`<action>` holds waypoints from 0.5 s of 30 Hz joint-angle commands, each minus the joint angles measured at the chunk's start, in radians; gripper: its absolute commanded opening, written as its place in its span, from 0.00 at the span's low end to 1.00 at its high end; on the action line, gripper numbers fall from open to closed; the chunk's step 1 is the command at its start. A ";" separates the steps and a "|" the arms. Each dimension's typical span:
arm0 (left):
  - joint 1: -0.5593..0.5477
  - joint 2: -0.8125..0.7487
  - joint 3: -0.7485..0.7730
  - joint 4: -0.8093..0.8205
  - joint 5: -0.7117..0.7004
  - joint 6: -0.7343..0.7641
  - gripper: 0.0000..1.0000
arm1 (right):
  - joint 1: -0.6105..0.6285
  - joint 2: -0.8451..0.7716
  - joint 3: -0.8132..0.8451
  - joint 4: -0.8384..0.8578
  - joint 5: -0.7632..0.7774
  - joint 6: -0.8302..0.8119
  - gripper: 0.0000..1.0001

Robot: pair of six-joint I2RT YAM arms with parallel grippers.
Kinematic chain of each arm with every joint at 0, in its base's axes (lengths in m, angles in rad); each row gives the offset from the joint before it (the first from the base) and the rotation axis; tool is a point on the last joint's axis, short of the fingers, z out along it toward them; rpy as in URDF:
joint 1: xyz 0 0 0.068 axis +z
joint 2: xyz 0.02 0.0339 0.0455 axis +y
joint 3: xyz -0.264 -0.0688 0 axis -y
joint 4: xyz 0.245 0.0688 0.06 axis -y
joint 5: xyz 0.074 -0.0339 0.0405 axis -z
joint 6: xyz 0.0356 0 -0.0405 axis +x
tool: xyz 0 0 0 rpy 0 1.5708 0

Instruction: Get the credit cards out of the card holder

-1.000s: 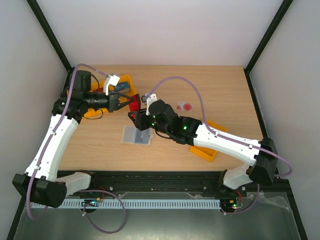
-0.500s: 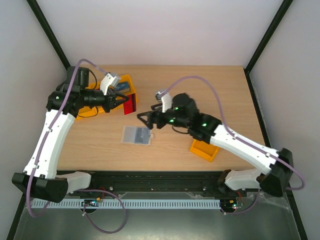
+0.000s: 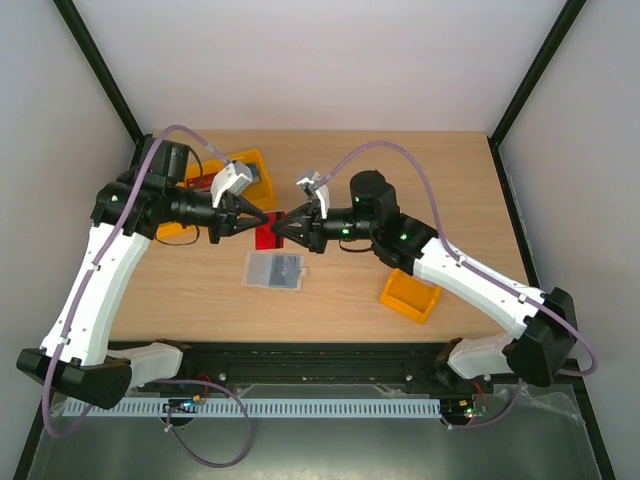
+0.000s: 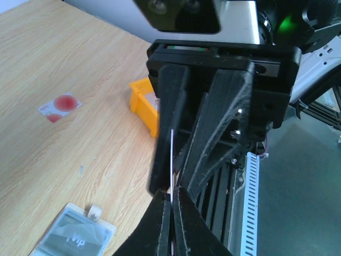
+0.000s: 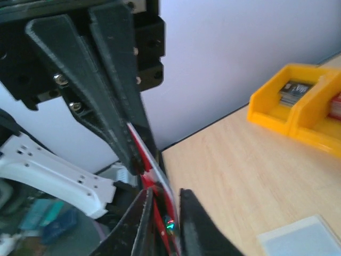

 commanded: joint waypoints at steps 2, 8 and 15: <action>-0.004 -0.016 0.021 -0.039 0.071 0.037 0.02 | -0.002 0.005 0.016 0.104 -0.096 0.045 0.02; 0.043 -0.047 -0.042 0.068 0.072 -0.048 0.61 | -0.049 -0.071 -0.091 0.314 -0.098 0.164 0.02; 0.050 -0.050 -0.094 0.149 0.170 -0.128 0.47 | -0.061 -0.088 -0.185 0.582 -0.099 0.349 0.02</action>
